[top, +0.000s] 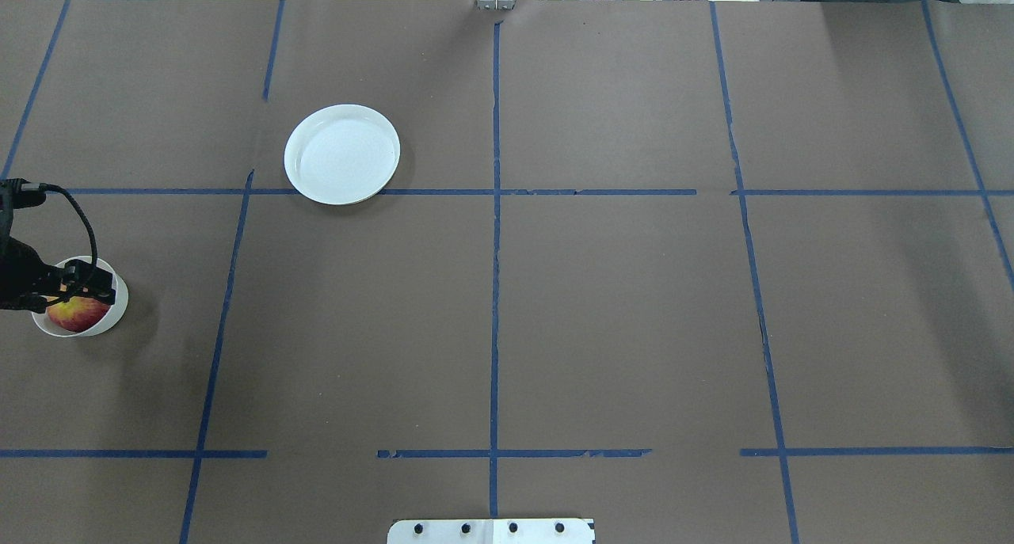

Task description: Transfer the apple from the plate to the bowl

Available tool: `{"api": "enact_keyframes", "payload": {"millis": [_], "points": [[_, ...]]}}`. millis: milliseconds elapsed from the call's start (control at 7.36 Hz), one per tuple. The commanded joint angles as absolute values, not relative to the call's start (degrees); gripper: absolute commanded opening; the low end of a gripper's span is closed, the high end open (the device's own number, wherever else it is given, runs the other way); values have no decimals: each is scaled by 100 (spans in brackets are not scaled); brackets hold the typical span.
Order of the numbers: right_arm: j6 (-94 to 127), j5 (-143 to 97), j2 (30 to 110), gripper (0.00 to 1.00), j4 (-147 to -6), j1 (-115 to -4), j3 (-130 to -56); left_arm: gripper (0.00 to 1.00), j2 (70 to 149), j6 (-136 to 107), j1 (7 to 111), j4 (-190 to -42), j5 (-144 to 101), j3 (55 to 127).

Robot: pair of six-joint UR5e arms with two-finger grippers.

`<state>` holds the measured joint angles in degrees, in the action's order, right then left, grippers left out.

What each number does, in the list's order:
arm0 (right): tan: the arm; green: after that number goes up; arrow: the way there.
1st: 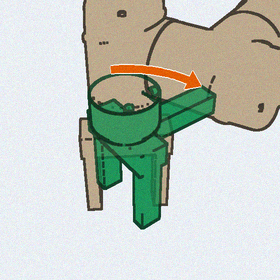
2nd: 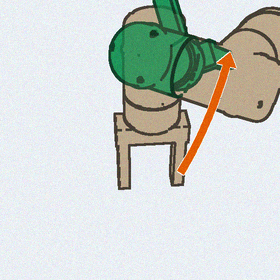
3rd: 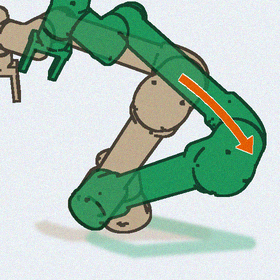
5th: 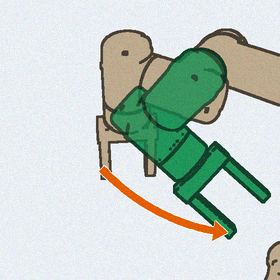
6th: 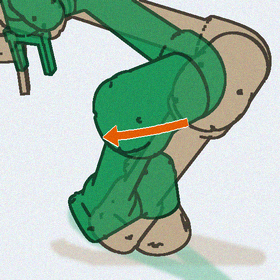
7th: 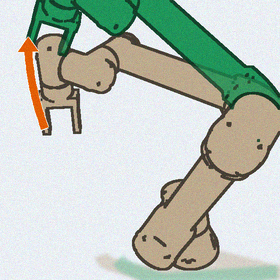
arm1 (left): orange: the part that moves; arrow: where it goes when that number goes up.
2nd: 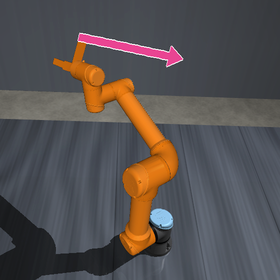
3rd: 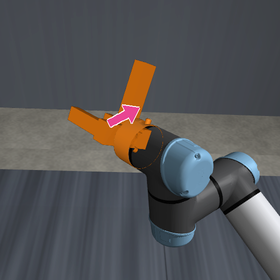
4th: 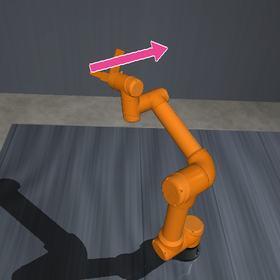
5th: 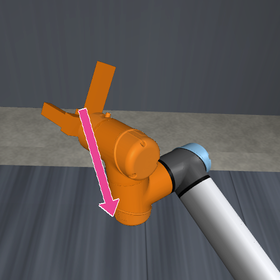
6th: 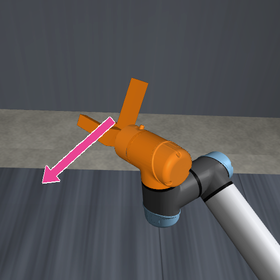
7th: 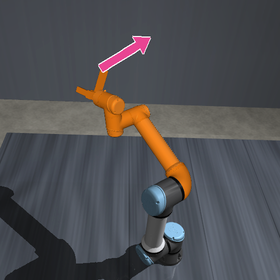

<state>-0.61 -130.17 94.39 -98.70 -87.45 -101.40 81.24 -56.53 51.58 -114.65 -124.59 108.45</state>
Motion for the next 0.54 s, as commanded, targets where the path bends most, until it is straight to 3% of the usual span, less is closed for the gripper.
{"api": "enact_keyframes", "payload": {"millis": [0, 407], "points": [[-62, -13017, 9439, 100, -9870, -8745, -10143, 100, 7466, -4954, 5788, -11400, -12656, 11669], [-62, -13017, 9439, 100, -9870, -8745, -10134, 100, 6875, -2856, 7359, -11155, -13103, 11725]]}}
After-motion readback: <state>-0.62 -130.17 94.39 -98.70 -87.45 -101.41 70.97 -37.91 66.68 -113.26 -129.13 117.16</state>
